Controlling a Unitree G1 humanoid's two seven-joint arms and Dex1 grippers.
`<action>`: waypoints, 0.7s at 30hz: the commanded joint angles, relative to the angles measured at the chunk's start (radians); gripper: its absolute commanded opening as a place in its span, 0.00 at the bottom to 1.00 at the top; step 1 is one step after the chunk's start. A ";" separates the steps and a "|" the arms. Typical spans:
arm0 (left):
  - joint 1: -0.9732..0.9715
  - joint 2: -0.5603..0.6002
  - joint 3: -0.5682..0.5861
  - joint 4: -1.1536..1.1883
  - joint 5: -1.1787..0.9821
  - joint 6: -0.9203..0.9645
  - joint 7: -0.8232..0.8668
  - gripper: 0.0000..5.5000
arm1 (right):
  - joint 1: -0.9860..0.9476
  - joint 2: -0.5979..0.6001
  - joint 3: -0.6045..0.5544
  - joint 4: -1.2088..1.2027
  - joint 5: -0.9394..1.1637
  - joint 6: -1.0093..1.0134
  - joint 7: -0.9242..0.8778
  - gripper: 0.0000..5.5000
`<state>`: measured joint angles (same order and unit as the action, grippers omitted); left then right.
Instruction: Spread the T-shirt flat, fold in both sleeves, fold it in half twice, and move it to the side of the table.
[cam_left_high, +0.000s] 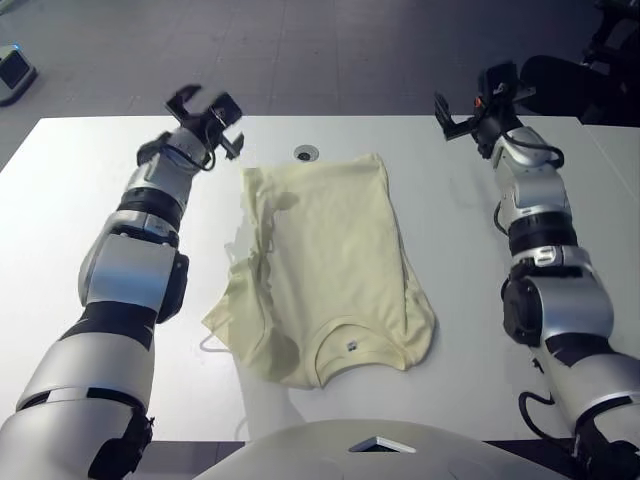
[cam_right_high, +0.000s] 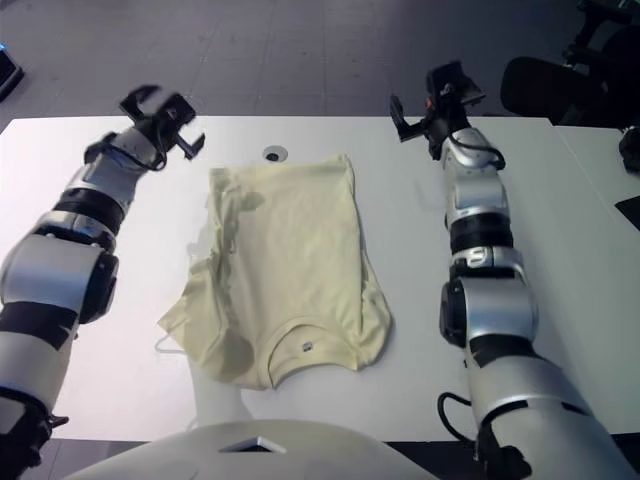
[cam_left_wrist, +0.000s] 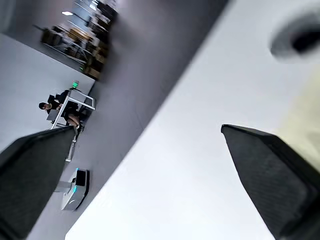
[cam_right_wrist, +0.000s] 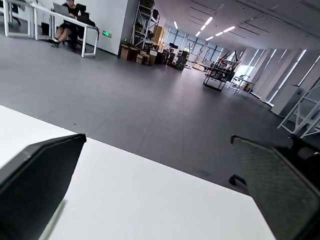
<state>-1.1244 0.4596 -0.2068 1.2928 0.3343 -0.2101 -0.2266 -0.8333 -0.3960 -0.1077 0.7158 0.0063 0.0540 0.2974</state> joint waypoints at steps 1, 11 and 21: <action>0.160 0.093 0.190 -0.383 -0.278 0.100 -0.289 0.98 | 0.455 -0.009 -0.077 -0.784 0.171 0.478 0.020 0.98; 1.066 0.174 0.639 -1.747 -0.792 1.102 -0.328 0.98 | 0.986 0.060 -0.396 -1.457 0.644 1.129 -0.018 0.98; 1.295 0.388 0.725 -1.711 -1.072 1.447 -0.592 0.98 | 1.111 0.217 -0.481 -1.581 0.747 1.177 -0.177 0.98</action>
<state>0.0133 0.6366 0.3957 -0.1827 -0.5247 0.9251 -0.6542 0.1875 -0.2593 -0.4618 -0.5959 0.6071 1.0522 0.2211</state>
